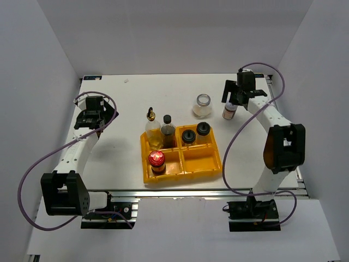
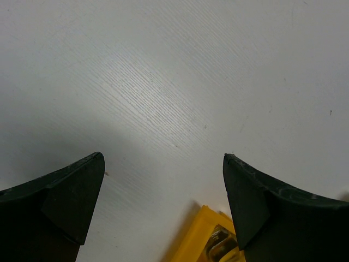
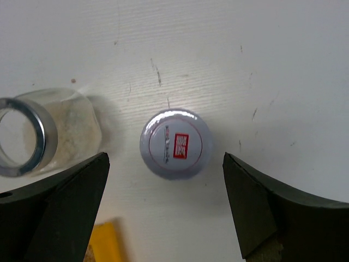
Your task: Organize the condiment bottles
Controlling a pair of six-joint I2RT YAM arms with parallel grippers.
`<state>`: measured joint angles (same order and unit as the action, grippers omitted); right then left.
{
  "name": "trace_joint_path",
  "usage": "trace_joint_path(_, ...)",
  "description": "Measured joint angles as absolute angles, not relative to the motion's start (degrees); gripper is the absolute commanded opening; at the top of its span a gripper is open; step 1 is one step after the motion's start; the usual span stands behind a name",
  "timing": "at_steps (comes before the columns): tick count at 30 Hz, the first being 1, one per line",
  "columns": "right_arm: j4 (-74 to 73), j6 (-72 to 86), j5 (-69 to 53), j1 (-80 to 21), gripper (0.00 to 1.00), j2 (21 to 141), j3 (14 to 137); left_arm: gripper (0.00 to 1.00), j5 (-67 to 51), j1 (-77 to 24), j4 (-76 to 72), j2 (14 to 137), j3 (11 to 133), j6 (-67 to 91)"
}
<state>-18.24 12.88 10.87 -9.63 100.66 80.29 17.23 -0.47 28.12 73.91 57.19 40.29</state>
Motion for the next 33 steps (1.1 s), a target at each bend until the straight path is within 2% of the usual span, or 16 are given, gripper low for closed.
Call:
trace_joint_path(7,-21.37,13.02,14.39,-9.63,0.89,111.18,89.14,0.98,18.15,-0.27,28.01,74.74,57.19,40.29)
trace_joint_path(11,-23.92,13.08,14.55,-9.76,0.87,114.45,90.28,0.98,18.22,1.39,27.57,74.98,57.19,40.34)
trace_joint_path(14,-25.98,13.34,15.29,-9.98,0.78,115.13,90.21,0.98,18.28,2.09,27.14,75.88,57.21,40.36)
trace_joint_path(15,-26.46,13.43,15.68,-10.09,0.66,115.13,90.21,0.98,18.28,2.11,27.09,76.27,57.21,40.36)
trace_joint_path(17,-26.65,13.93,16.49,-10.44,0.53,115.13,90.21,0.98,18.20,2.11,26.98,77.08,57.21,40.38)
trace_joint_path(18,-26.65,14.17,16.86,-10.52,0.42,115.11,90.21,0.98,18.17,2.11,26.96,77.36,57.21,40.38)
trace_joint_path(21,-26.59,14.41,17.72,-10.72,0.23,114.85,89.97,0.98,18.11,2.11,26.96,77.54,57.21,40.45)
trace_joint_path(23,-26.61,14.33,18.13,-10.79,0.17,114.06,89.01,0.98,18.11,2.11,26.96,77.49,57.21,40.51)
trace_joint_path(27,-27.20,13.47,17.80,-10.81,0.12,109.16,84.75,0.98,18.11,2.11,27.05,76.97,57.21,40.56)
trace_joint_path(33,-27.62,12.10,11.38,-12.10,0.09,86.65,72.79,0.98,17.17,2.11,27.35,73.87,57.19,40.58)
